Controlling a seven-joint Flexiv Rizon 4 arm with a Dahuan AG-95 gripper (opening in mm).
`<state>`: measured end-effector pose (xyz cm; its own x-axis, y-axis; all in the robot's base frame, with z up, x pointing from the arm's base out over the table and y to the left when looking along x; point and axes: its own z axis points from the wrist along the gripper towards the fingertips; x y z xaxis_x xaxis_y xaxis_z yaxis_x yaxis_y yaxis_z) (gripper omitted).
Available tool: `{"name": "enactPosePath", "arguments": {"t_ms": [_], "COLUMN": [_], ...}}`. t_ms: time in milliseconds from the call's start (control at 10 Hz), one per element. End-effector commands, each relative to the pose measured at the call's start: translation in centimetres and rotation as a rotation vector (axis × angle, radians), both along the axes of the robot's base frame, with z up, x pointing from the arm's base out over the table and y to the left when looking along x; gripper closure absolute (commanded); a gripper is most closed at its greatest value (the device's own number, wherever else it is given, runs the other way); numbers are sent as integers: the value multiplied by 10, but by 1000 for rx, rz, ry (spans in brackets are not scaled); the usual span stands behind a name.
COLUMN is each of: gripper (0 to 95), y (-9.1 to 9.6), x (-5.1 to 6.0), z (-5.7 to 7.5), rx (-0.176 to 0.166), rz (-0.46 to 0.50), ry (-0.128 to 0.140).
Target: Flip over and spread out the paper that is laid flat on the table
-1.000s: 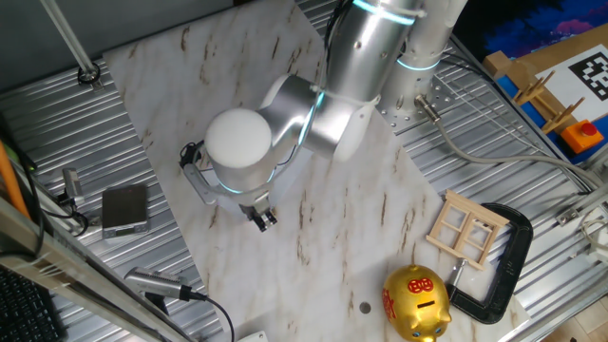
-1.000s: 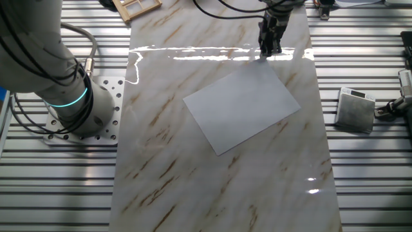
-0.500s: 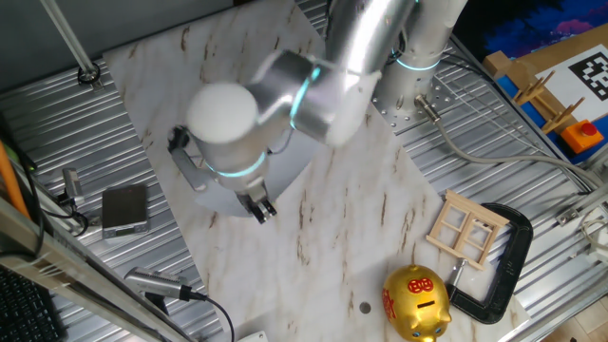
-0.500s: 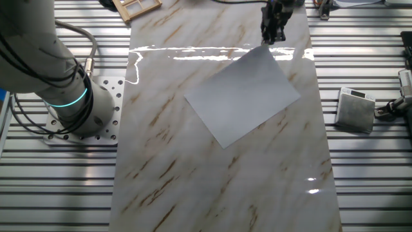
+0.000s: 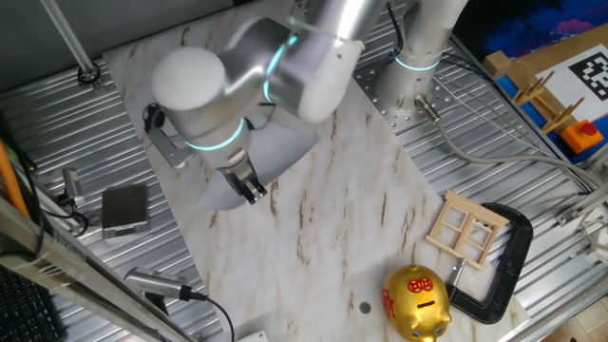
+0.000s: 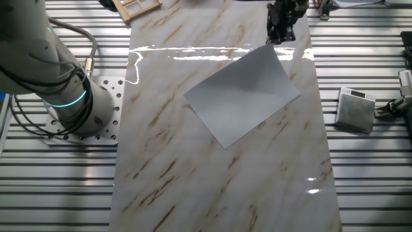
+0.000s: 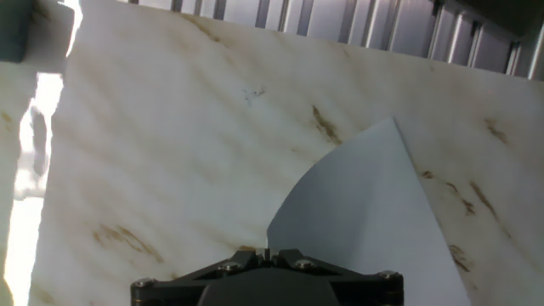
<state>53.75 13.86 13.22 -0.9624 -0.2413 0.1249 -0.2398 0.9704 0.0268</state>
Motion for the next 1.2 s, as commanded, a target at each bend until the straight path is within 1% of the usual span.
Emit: {"name": "enactPosePath", "arguments": {"t_ms": [100,600,900,1200], "gripper": [950,950,950,950], "y": [-8,-9,-9,-9], "x": [-1,-1,-1,-1], "z": [4,5,5,5], "rx": [9,15,28,21], "rz": [18,40,54,54], "ry": [5,5,-2,0]}}
